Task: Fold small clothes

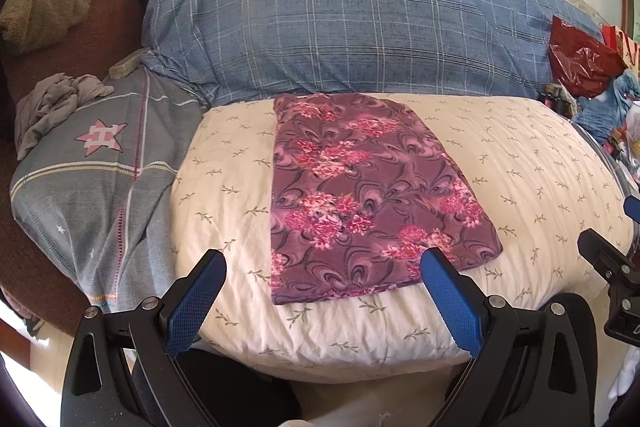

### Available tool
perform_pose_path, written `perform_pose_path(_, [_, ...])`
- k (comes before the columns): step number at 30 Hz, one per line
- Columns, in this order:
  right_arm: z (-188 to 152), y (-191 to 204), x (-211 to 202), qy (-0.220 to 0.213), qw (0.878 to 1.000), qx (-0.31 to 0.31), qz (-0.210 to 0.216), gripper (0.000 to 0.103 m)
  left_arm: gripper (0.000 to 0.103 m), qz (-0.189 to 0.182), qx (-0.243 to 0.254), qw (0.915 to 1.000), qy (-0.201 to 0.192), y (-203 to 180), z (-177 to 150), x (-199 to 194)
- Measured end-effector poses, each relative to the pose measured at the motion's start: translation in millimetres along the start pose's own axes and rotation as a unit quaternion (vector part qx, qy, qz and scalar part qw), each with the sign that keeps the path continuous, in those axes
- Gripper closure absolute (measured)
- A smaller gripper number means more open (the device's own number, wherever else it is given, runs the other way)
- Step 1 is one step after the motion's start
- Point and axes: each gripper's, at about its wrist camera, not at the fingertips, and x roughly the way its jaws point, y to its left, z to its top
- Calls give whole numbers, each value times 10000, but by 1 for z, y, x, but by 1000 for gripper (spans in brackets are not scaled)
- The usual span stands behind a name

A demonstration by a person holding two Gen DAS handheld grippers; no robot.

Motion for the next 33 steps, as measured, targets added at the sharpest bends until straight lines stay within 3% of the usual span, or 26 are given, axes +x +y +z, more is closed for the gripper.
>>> perform_pose_path(12, [1,-9,22,470,9981,-72,-390,0,5,-108,-252,9987,420,13,1,16])
perform_pose_path(33, [13,-17,16,227,9992,45,-334,0,5,-168,-113,9990,387,14,-4,11])
